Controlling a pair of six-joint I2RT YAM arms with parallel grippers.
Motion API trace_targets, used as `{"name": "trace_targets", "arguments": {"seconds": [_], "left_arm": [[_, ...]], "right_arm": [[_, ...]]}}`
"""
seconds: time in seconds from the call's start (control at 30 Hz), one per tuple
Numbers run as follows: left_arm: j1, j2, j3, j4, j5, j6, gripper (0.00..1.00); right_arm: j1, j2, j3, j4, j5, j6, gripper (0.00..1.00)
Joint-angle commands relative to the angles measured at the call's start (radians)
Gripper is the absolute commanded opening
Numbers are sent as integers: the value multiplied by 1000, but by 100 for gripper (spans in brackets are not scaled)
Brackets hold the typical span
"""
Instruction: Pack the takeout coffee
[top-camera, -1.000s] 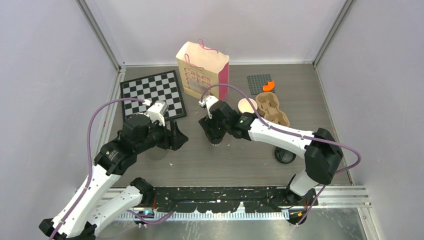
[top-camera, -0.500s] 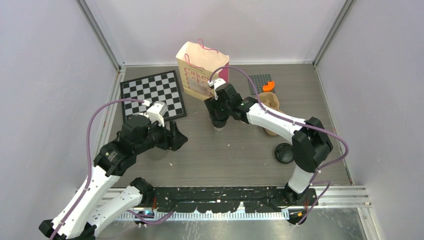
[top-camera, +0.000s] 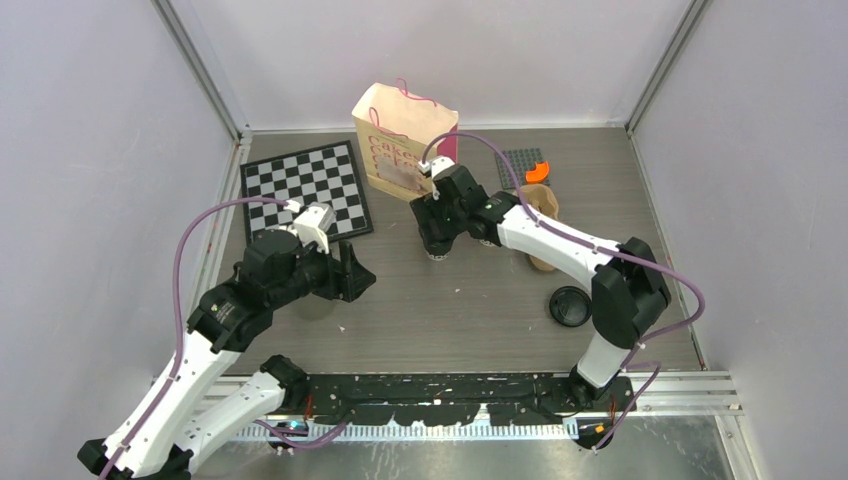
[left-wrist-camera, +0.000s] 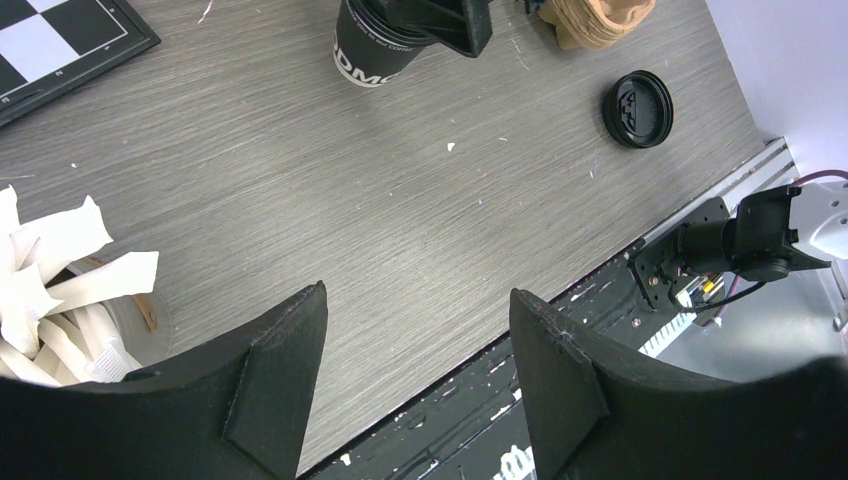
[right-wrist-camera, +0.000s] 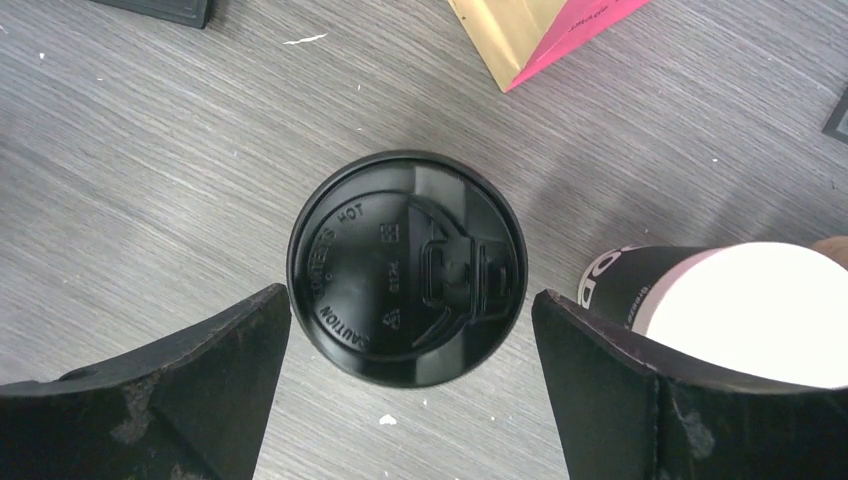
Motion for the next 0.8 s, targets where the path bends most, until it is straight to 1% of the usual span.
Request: {"name": "trace_targets", "arguments": {"seconds": [0.0, 0.13, 0.23, 0.3, 0.37, 0.4, 0.57, 0.77], "left_arm": [[-3, 1, -1, 40, -5, 8, 69], [-4, 5, 2, 43, 2, 9, 69], [-4, 12, 8, 42, 11, 19, 69], [-4, 21, 18, 28, 17, 30, 69], [-4, 30, 27, 11, 27, 45, 69], [-3, 33, 32, 4, 29, 51, 69], [-3, 20, 29, 3, 35, 55, 69], [-3, 4, 35, -11, 30, 55, 69]], "right_arm": [[-5, -101, 50, -42, -8, 19, 95], [-27, -131, 61, -97, 26, 70, 93], [-84, -170, 46, -118, 27, 158, 85], [-119, -199, 21, -119, 36, 184, 79], [-140, -223, -5, -121, 44, 156, 77], [-149, -226, -11, -128, 47, 138, 75], [-190, -159, 32, -180, 56, 39, 58], [-214, -87, 80, -196, -6, 24, 53]]}}
